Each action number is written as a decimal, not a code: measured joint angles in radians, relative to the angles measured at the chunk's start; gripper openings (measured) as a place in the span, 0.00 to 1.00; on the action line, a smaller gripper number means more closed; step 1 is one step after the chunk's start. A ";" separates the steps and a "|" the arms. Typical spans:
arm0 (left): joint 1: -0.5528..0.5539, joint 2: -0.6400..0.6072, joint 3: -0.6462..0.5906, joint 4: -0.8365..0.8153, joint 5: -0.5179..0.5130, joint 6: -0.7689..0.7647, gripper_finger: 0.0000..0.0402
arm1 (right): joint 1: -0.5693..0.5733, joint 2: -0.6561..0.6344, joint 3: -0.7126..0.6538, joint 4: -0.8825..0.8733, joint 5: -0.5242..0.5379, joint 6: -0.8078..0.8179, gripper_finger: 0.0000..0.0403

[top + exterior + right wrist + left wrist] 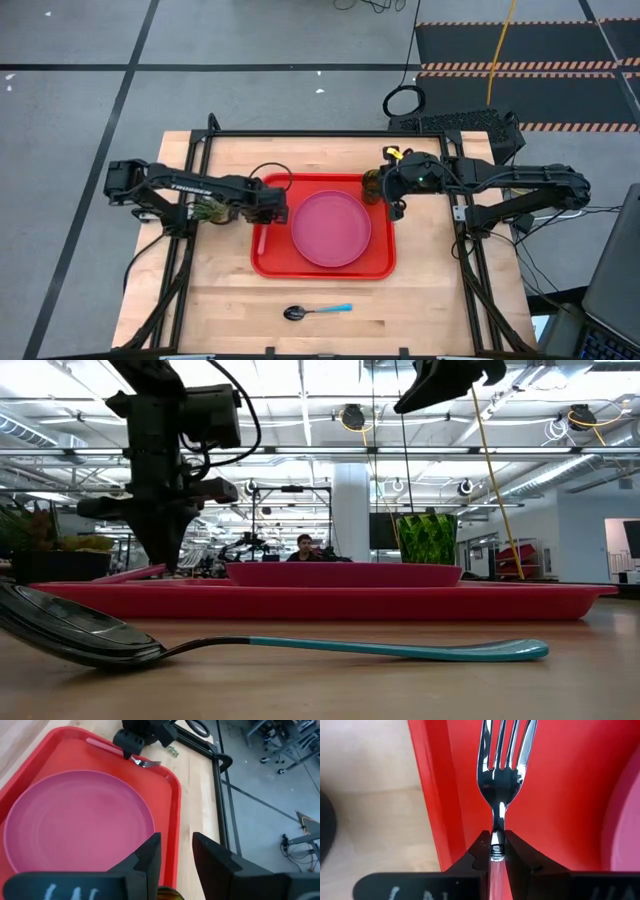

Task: Pick and place plate/cup/fork/spoon on tray
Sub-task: Put the pink fork on the red tray to the left of the pink plate

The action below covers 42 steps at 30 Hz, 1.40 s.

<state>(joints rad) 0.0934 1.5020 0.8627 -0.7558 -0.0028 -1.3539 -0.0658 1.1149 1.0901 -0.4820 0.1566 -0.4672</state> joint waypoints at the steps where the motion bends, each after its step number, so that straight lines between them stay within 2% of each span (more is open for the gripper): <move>1: 0.007 0.000 0.000 0.000 -0.003 0.010 0.08 | 0.000 0.000 0.000 0.000 0.000 0.003 0.26; 8: 0.024 0.050 -0.001 0.004 -0.004 0.040 0.08 | 0.000 0.000 0.000 0.000 0.000 0.015 0.26; 14: 0.019 0.113 -0.001 0.079 0.027 0.047 0.08 | 0.000 0.000 0.000 -0.010 0.000 0.036 0.26; 17: 0.019 0.114 -0.001 0.113 0.029 0.045 0.08 | 0.000 0.000 0.000 -0.015 0.000 0.036 0.26; 42: 0.019 0.115 -0.001 0.080 0.056 -0.044 0.08 | 0.000 0.000 0.000 -0.031 0.000 0.029 0.26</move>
<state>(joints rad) 0.1127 1.6165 0.8616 -0.6761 0.0532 -1.3975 -0.0658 1.1152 1.0901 -0.5133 0.1562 -0.4381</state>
